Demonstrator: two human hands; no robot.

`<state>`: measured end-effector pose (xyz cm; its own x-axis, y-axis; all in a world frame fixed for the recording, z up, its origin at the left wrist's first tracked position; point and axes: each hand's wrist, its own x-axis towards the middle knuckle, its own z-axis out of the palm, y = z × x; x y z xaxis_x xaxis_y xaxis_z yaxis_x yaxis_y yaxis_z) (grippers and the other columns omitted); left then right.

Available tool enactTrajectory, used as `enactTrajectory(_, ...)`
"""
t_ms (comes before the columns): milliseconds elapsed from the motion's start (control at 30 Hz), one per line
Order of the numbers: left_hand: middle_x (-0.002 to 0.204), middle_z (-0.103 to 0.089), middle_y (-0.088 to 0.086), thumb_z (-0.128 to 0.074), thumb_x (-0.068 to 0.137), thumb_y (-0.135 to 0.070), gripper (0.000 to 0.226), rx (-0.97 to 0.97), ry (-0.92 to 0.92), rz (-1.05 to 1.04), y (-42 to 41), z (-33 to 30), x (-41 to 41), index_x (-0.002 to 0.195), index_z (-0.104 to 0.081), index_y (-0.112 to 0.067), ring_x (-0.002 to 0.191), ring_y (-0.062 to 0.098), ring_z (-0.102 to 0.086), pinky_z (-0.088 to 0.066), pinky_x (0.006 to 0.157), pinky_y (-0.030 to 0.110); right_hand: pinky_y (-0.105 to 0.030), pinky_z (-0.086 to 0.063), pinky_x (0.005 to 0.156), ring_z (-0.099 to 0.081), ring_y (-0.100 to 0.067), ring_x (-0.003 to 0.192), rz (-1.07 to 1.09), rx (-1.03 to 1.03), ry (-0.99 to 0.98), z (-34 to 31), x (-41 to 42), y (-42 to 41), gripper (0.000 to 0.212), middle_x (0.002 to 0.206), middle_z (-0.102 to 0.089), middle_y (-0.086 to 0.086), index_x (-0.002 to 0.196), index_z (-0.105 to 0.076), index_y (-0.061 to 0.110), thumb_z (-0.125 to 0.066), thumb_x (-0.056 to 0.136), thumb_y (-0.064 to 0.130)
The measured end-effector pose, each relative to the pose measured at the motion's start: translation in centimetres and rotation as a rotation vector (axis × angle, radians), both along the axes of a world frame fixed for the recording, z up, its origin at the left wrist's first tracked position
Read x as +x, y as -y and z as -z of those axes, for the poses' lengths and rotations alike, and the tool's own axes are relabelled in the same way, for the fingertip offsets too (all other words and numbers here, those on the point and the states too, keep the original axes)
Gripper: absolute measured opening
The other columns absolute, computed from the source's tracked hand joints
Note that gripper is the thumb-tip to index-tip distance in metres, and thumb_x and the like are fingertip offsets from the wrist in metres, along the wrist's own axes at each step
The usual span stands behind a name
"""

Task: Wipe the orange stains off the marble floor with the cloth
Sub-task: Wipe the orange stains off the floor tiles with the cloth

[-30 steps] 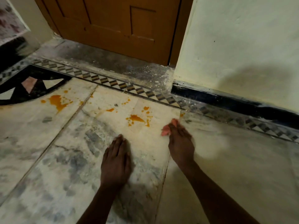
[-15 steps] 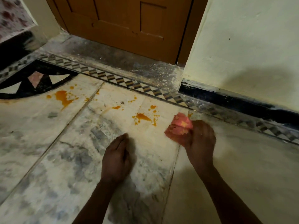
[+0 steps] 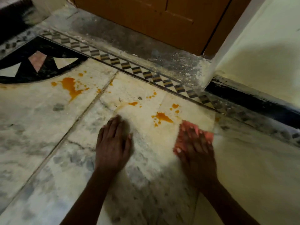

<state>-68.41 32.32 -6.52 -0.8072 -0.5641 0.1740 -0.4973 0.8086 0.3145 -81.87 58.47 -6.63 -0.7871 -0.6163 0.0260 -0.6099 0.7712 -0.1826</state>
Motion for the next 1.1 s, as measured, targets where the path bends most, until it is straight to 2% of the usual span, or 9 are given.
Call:
enactTrajectory(167,0.163,-0.046,0.012,-0.048,0.101,-0.042,0.058,0.021,-0.001,-0.011,0.2,-0.1,-0.4,0.147,-0.055,-0.008,0.15,0.031,-0.042,-0.034,0.121,0.049,-0.062,-0.01,0.129,-0.018,-0.044,0.159,0.456,0.002,0.065,1.0,-7.2,2.7,0.097,0.174,-0.019,-0.018,0.167,-0.02,0.012,-0.017,0.092,0.074)
enactTrajectory(267,0.162,-0.046,0.013,-0.048,0.099,-0.041,0.058,0.025,0.011,-0.008,0.3,-0.4,-0.5,0.145,-0.056,-0.007,0.149,0.033,-0.042,-0.037,0.118,0.05,-0.062,-0.01,0.129,-0.016,-0.043,0.16,0.305,0.025,0.074,0.3,-6.8,6.0,0.087,0.174,-0.021,-0.014,0.167,-0.021,0.016,-0.018,0.097,0.068)
enactTrajectory(367,0.162,-0.046,0.013,-0.049,0.099,-0.04,0.057,0.029,0.006,-0.023,0.2,-0.8,-0.5,0.145,-0.056,-0.007,0.149,0.033,-0.043,-0.038,0.118,0.052,-0.058,-0.016,0.129,-0.017,-0.032,0.162,0.064,0.046,-0.016,-0.6,-2.9,2.7,0.072,0.175,-0.021,-0.002,0.167,-0.021,0.028,-0.027,0.104,0.063)
enactTrajectory(500,0.161,-0.047,0.015,-0.05,0.097,-0.039,0.057,0.0,-0.01,-0.014,0.3,-0.2,-0.6,0.143,-0.057,-0.007,0.147,0.035,-0.045,-0.039,0.116,0.052,-0.056,-0.007,0.131,-0.011,-0.034,0.163,0.284,0.086,0.012,-0.2,-5.2,-0.4,0.081,0.177,-0.014,-0.003,0.168,-0.013,0.035,-0.011,0.098,0.075)
enactTrajectory(600,0.161,-0.047,0.014,-0.053,0.096,-0.037,0.056,-0.015,-0.012,-0.014,0.4,0.1,-0.5,0.144,-0.057,-0.007,0.146,0.036,-0.046,-0.039,0.115,0.051,-0.061,0.001,0.128,-0.008,-0.042,0.162,0.473,0.019,0.097,0.5,-9.5,4.3,0.083,0.177,-0.013,-0.008,0.167,-0.013,0.036,-0.02,0.094,0.075)
enactTrajectory(800,0.16,-0.047,0.015,-0.052,0.096,-0.038,0.057,0.005,-0.026,-0.013,0.5,-0.2,-0.5,0.144,-0.057,-0.008,0.144,0.037,-0.046,-0.038,0.114,0.05,-0.057,-0.015,0.13,-0.016,-0.031,0.163,0.107,0.011,-0.021,-0.2,-2.9,1.7,0.066,0.176,-0.021,0.001,0.166,-0.02,0.037,-0.026,0.105,0.062)
enactTrajectory(867,0.159,-0.048,0.015,-0.051,0.095,-0.038,0.057,0.003,-0.028,-0.005,0.6,-0.1,-0.5,0.143,-0.057,-0.007,0.144,0.036,-0.046,-0.038,0.114,0.05,-0.056,-0.017,0.13,-0.018,-0.03,0.162,0.145,-0.001,-0.024,0.0,-3.3,-0.4,0.065,0.175,-0.022,-0.001,0.166,-0.023,0.034,-0.026,0.106,0.059)
enactTrajectory(1000,0.158,-0.049,0.016,-0.056,0.091,-0.034,0.06,0.001,-0.045,0.009,0.6,0.2,-0.3,0.144,-0.056,-0.007,0.143,0.036,-0.046,-0.039,0.113,0.05,-0.064,-0.01,0.128,-0.025,-0.043,0.158,0.455,-0.058,-0.016,1.1,-7.3,3.6,0.073,0.17,-0.032,-0.014,0.163,-0.035,0.025,-0.019,0.103,0.063)
enactTrajectory(1100,0.159,-0.049,0.016,-0.052,0.094,-0.036,0.059,0.02,-0.044,0.004,0.4,0.1,-0.3,0.145,-0.056,-0.007,0.145,0.035,-0.046,-0.038,0.114,0.049,-0.063,-0.007,0.128,-0.018,-0.04,0.16,0.346,-0.081,0.071,0.8,-6.9,6.6,0.073,0.173,-0.025,-0.01,0.165,-0.031,0.024,-0.019,0.101,0.057)
